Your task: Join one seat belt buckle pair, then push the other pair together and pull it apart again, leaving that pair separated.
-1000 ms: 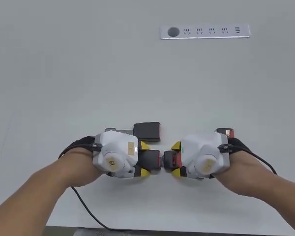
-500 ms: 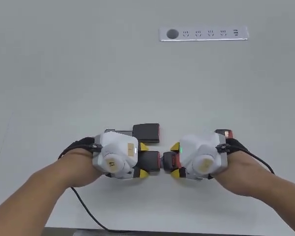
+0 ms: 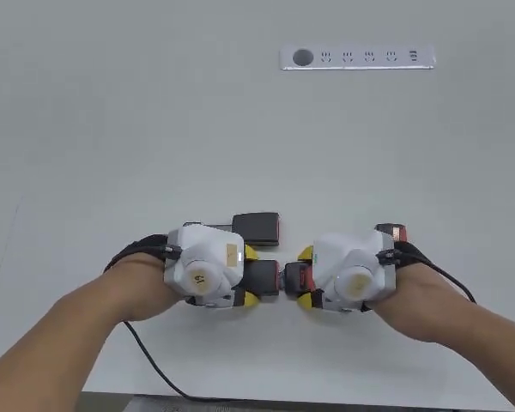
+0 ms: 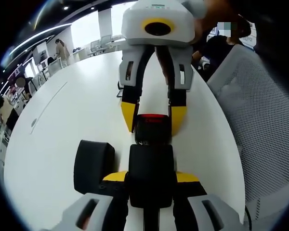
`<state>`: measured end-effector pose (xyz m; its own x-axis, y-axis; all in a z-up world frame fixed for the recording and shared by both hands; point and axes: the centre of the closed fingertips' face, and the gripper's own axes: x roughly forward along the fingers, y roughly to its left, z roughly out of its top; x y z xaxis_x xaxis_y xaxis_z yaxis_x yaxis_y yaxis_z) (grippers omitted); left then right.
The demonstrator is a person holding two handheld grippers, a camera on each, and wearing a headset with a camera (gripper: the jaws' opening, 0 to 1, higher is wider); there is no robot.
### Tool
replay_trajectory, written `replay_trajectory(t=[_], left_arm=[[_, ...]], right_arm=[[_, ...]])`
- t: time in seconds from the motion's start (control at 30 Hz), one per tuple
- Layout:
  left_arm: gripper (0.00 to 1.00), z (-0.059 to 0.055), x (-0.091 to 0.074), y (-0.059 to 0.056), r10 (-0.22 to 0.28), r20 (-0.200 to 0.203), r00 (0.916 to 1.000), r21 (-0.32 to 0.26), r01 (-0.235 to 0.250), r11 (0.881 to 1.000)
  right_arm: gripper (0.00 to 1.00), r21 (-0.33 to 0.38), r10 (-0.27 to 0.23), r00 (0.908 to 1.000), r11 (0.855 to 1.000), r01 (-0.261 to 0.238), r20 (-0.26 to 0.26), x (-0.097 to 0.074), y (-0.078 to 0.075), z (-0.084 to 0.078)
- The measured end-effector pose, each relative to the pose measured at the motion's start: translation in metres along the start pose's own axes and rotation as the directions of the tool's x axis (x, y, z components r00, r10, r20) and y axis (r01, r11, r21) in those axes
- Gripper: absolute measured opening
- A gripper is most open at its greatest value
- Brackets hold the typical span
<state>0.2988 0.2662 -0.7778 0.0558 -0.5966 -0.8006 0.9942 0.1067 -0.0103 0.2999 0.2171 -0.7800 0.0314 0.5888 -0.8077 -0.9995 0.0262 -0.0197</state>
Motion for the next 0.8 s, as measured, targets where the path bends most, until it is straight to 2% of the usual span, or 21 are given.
replay_trajectory(t=[0.1, 0.23, 0.37, 0.5, 0.8], left_arm=[[0.36, 0.0, -0.001, 0.001, 0.007, -0.006, 1.0, -0.004, -0.007, 1.0], [0.38, 0.0, -0.004, 0.005, 0.038, -0.01, 0.9992, -0.007, -0.038, 0.999], [0.39, 0.001, -0.009, 0.008, 0.053, 0.008, 0.9986, -0.039, -0.052, 0.998], [0.39, 0.007, -0.017, 0.008, 0.062, 0.04, 0.9973, -0.062, -0.059, 0.996], [0.39, 0.02, -0.03, 0.011, 0.089, 0.063, 0.9941, -0.073, -0.084, 0.994]], right_arm=[[0.33, 0.0, -0.005, 1.0, 1.0, 0.005, 0.002, 0.001, -0.001, 0.0], [0.33, -0.003, -0.011, 0.9999, 1.0, 0.011, 0.005, 0.001, -0.002, 0.002], [0.36, 0.005, -0.013, 0.9997, 1.0, 0.013, 0.021, 0.0, -0.001, 0.007], [0.38, 0.009, -0.008, 0.9993, 1.0, 0.008, 0.036, -0.007, 0.001, 0.013], [0.37, 0.009, -0.015, 0.9989, 1.0, 0.014, 0.045, -0.018, 0.001, 0.017]])
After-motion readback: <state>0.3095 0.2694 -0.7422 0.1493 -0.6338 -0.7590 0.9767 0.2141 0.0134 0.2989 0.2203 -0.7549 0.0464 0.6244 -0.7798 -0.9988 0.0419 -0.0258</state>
